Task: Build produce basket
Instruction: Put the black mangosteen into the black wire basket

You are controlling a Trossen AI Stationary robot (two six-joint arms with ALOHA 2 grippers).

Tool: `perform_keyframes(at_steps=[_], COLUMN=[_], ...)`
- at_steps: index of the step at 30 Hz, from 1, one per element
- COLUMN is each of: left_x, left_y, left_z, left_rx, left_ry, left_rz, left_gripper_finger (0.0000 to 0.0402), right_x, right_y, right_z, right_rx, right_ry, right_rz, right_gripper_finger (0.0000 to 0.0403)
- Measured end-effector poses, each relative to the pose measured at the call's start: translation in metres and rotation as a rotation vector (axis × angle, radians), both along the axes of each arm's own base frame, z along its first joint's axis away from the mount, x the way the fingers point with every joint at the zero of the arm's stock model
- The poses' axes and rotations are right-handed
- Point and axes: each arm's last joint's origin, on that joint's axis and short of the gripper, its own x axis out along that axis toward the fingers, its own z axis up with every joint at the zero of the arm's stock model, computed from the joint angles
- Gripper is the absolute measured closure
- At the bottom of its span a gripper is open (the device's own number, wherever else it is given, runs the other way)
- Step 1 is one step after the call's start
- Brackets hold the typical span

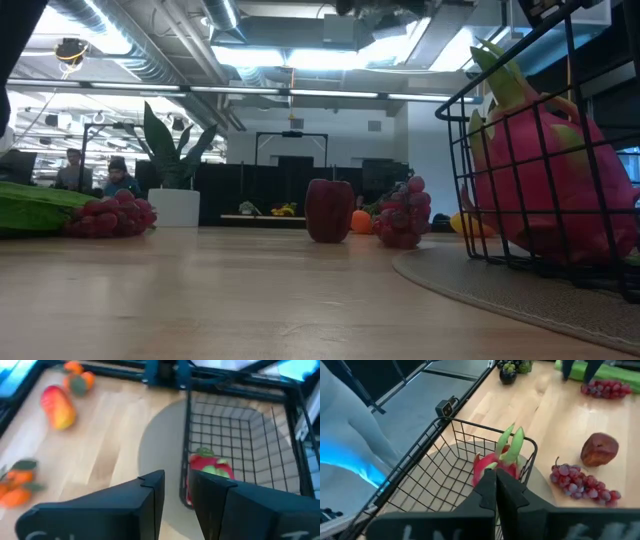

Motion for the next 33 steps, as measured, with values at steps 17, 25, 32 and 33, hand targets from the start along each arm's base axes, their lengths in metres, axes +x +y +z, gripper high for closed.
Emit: perform_keyframes(at_steps=[17,25,32,33], left_x=[-0.088,-0.111,-0.113,-0.113], left_y=[-0.004,-0.014,-0.026,-0.029], left_z=[0.021,0.014,0.013,0.013], left_rx=[-0.315,-0.384,-0.449,-0.46], left_ry=[0.29,0.42,0.435,0.443], left_rz=[0.558,0.816,0.821,0.816], left_gripper_finger=[0.033,0.033,0.0331,0.0331], right_x=[0.017,0.03,0.046,0.049], right_y=[-0.002,-0.003,-0.003,-0.003], right_z=[0.009,0.038,0.042,0.041], right_rx=[0.006,-0.102,-0.162,-0.162], right_ry=[0.022,-0.01,0.043,0.051], right_rz=[-0.104,-0.052,0.001,0.001], right_gripper_finger=[0.0403,0.0403,0.0403,0.0403])
